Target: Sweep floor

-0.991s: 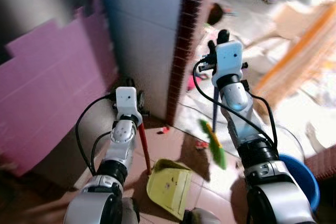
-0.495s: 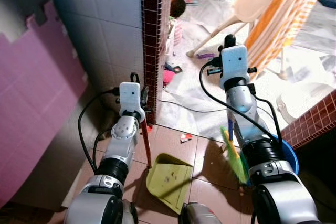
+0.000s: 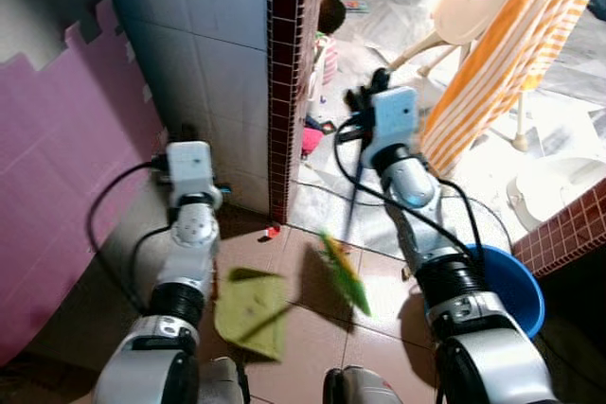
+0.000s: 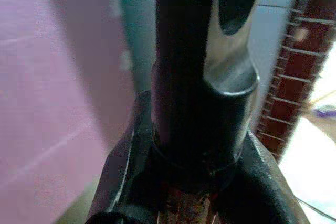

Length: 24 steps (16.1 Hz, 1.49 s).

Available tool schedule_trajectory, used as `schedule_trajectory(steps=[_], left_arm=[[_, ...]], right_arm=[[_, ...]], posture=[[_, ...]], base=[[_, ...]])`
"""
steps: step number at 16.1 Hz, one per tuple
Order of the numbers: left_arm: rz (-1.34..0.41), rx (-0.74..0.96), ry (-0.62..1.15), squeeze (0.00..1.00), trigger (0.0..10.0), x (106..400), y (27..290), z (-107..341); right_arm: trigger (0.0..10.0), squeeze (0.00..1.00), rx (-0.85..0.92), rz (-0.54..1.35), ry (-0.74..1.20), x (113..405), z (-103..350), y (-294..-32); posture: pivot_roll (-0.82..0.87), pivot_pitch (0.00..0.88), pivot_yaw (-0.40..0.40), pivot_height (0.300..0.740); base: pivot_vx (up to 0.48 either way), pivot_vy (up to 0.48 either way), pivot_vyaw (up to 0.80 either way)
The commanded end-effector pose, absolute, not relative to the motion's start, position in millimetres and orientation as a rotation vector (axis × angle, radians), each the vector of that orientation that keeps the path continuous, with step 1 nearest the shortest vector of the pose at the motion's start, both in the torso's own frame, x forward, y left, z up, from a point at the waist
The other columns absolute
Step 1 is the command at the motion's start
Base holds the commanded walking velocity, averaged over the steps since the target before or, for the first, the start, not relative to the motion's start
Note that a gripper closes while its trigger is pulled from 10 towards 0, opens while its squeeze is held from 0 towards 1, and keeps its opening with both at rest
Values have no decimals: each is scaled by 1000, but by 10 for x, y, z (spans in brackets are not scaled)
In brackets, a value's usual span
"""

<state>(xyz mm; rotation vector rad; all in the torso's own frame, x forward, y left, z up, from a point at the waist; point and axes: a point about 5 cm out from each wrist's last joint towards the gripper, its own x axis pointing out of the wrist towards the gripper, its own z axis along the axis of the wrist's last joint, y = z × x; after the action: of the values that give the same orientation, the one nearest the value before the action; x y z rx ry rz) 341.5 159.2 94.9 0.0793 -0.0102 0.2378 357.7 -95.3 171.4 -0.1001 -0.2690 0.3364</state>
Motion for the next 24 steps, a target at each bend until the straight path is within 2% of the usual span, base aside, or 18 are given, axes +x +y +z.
schedule_trajectory(steps=[1, 6, 10, 19, 22, 24], left_arm=[[241, 81, -55, 0, 10000, 3439, 1593, 1053], [237, 78, -57, 0, 10000, 3429, 1622, 1057], [228, 77, -55, 0, 10000, 3421, 1606, 1048], [210, 61, -41, 0, 10000, 3400, 1539, 1012], [225, 48, -41, 0, 10000, 3403, 1537, 1016], [240, 57, -32, 0, 10000, 3396, 1543, 1007]], right_arm=[[10000, 0, -137, 353, -348, 3559, 1856, -964], [10000, 0, -95, 484, -410, 3459, 1905, -824], [10000, 0, -91, 521, -437, 3416, 1929, -748], [10000, 0, -69, 574, -462, 3354, 1959, -706], [10000, 0, -67, 594, -446, 3339, 1924, -685], [10000, 0, -4, 659, -416, 3303, 1874, -650]], posture=[[-12, 44, -43, 740], [-10, 39, -43, 740], [-8, 35, -43, 740], [-13, 45, -51, 740], [-12, 46, -54, 740], [-12, 46, -54, 740]], base=[[0, 0, 0], [0, 0, 0], [0, 0, 734], [402, 0, 0], [89, 0, 0], [0, 0, 0]])
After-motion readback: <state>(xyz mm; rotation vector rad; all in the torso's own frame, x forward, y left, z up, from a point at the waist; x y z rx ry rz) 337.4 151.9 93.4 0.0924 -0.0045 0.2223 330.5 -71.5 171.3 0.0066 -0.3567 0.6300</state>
